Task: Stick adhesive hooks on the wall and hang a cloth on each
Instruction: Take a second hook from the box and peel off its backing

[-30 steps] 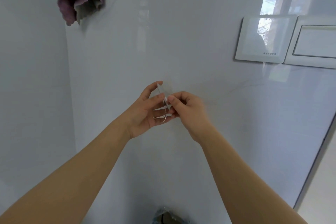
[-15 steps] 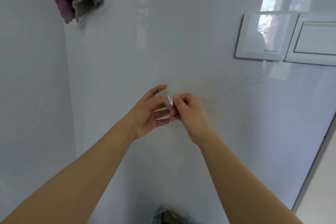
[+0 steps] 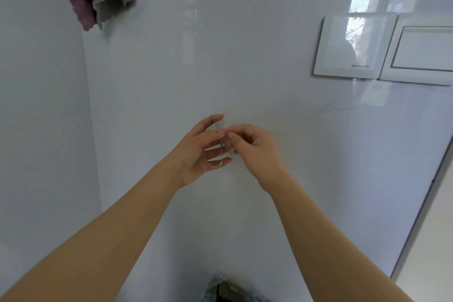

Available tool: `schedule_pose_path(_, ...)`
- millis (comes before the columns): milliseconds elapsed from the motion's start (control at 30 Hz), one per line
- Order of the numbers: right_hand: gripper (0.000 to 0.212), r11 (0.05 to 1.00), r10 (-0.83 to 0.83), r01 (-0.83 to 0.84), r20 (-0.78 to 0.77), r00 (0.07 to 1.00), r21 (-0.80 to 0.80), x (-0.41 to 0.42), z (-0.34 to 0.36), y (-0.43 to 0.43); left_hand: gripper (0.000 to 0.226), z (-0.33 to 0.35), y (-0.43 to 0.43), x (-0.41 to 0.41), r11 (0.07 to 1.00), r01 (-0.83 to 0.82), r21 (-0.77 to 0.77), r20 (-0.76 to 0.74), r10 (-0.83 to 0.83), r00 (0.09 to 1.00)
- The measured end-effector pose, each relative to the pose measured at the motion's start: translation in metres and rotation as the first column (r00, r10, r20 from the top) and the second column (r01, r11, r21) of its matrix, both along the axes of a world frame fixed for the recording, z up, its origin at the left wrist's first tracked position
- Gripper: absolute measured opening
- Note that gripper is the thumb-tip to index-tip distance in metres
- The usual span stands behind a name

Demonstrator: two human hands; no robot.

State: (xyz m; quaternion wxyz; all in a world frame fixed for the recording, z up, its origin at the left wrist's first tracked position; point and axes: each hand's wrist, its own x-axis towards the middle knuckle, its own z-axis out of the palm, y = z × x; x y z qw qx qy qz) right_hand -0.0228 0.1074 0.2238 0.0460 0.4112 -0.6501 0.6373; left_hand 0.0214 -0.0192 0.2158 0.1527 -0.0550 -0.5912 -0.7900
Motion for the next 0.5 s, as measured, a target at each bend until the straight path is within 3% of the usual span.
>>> schedule_pose_path(200, 0.023, 0.988, -0.091, 0.105, -0.126, 0.988, 0.112, 0.0018, 0.0021, 0.0007, 0.025, -0.0014, 0.0031, -0.0005, 0.998, -0.027, -0.055, 0.018, 0.028, 0.999)
schedule_pose_path(500, 0.020, 0.993, -0.101, 0.093, 0.138, 0.985, 0.066, -0.0020, -0.0007, -0.0045, 0.017, -0.0034, 0.0067, 0.0014, 0.995, -0.080, -0.061, -0.013, 0.079, 0.997)
